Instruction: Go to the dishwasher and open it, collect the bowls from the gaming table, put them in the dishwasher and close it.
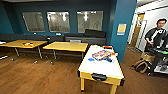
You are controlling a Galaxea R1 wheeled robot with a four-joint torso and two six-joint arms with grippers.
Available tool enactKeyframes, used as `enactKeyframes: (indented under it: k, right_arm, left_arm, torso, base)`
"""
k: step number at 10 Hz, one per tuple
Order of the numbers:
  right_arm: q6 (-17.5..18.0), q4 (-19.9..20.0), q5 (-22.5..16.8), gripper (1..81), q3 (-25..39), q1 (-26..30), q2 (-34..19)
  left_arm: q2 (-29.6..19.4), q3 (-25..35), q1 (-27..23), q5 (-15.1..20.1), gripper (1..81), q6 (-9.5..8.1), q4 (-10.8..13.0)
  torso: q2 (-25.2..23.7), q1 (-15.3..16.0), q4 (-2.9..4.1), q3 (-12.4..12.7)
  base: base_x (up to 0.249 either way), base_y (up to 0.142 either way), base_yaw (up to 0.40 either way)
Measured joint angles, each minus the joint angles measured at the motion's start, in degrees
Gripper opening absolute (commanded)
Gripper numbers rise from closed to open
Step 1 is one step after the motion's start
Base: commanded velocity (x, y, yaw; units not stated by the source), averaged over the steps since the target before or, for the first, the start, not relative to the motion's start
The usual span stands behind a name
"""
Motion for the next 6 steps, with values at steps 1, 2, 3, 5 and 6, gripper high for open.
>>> enactKeyframes:
  k: [1,2,3,5,6]
  right_arm:
    - [0.0,0.0,0.04,1.0,-0.02,0.28,0.0]
    - [0.0,0.0,0.09,1.0,-0.13,0.63,-0.05]
    - [0.0,0.0,0.26,1.0,-0.16,1.02,-0.11]
    - [0.0,-0.05,-0.13,1.0,-0.16,-0.11,0.06]
    - [0.0,-0.05,-0.07,1.0,-0.37,-0.06,0.02]
  left_arm:
    - [0.02,0.0,-0.49,-0.15,1.0,-0.02,0.0]
    - [0.1,0.01,-0.28,-0.28,1.0,-0.02,0.0]
    - [0.22,0.01,0.67,0.32,1.0,-0.02,0.06]
    - [0.27,-1.27,-0.46,0.27,1.0,0.12,0.15]
    - [0.88,-2.26,-0.49,0.18,1.0,0.12,0.15]
  torso:
    - [0.0,0.0,0.0,0.0]
    - [0.0,-0.02,0.0,0.0]
    - [0.0,0.0,0.0,0.0]
    - [0.0,0.0,0.0,0.0]
    - [0.0,0.0,0.0,0.0]
  base:
    - [0.0,0.0,-0.386]
    - [0.0,0.0,-0.392]
    - [0.0,0.0,-0.395]
    - [0.0,0.0,-0.397]
    - [0.0,0.0,-0.399]
